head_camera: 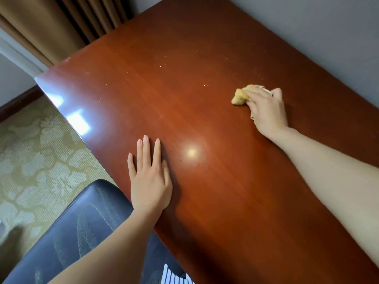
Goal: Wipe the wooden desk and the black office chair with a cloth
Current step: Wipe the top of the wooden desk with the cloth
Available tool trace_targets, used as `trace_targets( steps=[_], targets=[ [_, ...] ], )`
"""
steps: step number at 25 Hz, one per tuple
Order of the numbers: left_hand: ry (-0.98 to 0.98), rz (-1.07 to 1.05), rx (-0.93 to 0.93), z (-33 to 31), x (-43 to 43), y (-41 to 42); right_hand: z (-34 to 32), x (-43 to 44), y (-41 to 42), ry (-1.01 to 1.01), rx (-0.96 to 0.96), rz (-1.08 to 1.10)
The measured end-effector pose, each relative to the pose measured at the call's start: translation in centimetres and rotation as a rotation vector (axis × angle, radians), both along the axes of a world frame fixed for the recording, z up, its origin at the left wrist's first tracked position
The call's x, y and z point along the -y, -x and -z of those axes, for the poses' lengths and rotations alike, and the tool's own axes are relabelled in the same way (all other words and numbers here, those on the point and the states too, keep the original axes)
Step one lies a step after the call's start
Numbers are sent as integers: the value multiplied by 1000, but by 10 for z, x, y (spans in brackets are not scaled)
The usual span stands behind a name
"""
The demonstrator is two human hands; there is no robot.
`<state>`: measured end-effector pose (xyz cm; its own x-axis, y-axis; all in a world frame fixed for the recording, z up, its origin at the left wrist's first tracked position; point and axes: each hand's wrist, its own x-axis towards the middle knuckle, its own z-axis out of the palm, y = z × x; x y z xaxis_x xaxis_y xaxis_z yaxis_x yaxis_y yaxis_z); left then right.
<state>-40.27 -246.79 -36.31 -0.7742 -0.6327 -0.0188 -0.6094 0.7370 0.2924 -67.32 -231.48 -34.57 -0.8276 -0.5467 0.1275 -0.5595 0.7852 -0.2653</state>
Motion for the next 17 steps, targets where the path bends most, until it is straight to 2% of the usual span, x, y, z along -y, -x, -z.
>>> trace_targets(
  steps=[3, 5, 11, 14, 17],
  targets=[
    [5, -1, 0, 0, -2, 0, 5, 50, 2, -2, -3, 207],
    [12, 0, -5, 0, -2, 1, 6, 81, -3, 19, 32, 213],
    [26, 1, 4, 3, 1, 1, 9, 140, -61, -33, 77, -170],
    [28, -2, 5, 4, 2, 1, 3, 123, -104, 16, 59, -372],
    [25, -5, 1, 3, 1, 2, -3, 78, -130, 130, 86, -452]
  ],
)
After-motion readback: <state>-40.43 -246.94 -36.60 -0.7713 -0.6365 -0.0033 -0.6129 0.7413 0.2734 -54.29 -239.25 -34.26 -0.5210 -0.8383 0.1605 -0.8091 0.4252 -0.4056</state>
